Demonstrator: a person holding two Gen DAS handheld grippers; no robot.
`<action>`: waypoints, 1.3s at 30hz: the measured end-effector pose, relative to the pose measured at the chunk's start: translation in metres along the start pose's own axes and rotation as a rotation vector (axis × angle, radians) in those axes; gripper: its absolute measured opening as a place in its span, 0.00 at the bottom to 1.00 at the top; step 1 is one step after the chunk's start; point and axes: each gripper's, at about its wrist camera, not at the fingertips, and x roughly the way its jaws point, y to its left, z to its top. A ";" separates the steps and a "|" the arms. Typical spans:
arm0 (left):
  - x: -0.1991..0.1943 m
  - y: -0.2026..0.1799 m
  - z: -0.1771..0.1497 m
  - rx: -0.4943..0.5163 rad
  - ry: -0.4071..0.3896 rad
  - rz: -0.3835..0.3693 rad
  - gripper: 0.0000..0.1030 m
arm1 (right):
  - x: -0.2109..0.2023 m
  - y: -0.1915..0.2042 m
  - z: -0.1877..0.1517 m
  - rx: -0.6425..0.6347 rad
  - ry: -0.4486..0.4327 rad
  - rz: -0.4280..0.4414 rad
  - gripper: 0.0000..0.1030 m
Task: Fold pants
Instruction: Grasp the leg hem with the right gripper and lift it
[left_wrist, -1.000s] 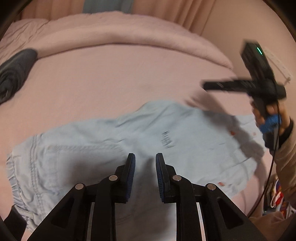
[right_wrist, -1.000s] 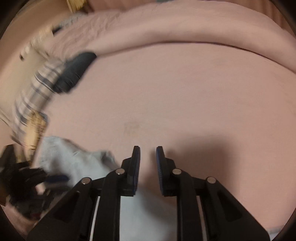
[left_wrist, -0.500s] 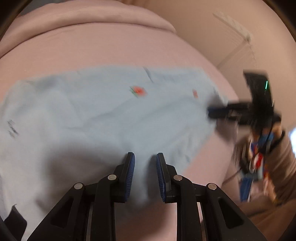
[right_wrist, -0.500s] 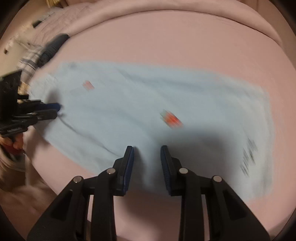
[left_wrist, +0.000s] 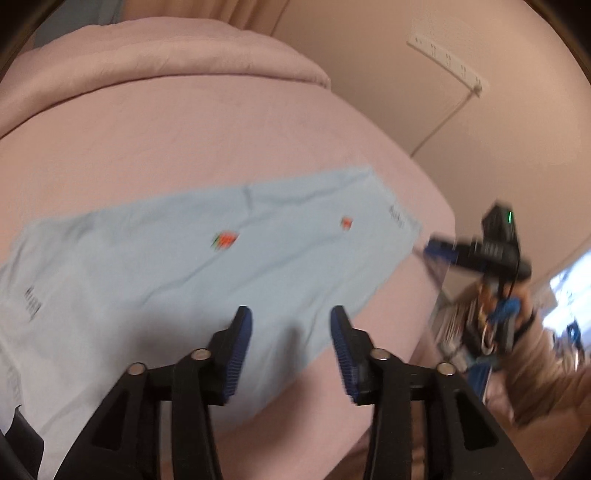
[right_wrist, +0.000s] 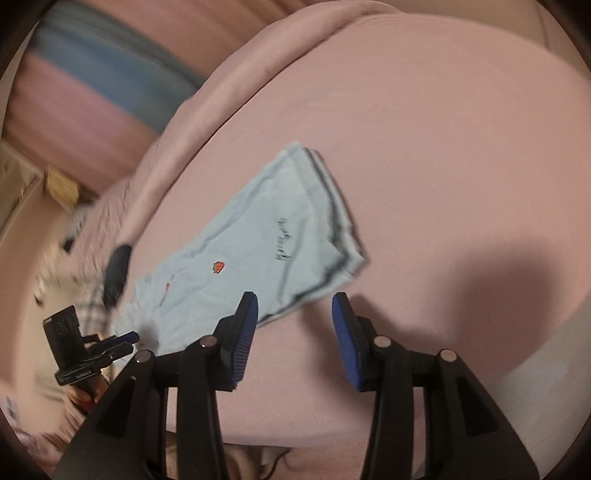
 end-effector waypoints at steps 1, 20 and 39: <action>0.005 -0.003 0.004 -0.006 -0.007 -0.011 0.47 | -0.003 -0.008 0.000 0.021 -0.004 -0.001 0.42; 0.085 -0.017 0.035 -0.273 0.055 -0.113 0.48 | -0.004 -0.019 -0.012 0.187 -0.201 -0.007 0.34; 0.087 -0.018 0.027 -0.248 0.077 -0.019 0.48 | 0.022 0.019 -0.013 0.073 -0.215 -0.070 0.16</action>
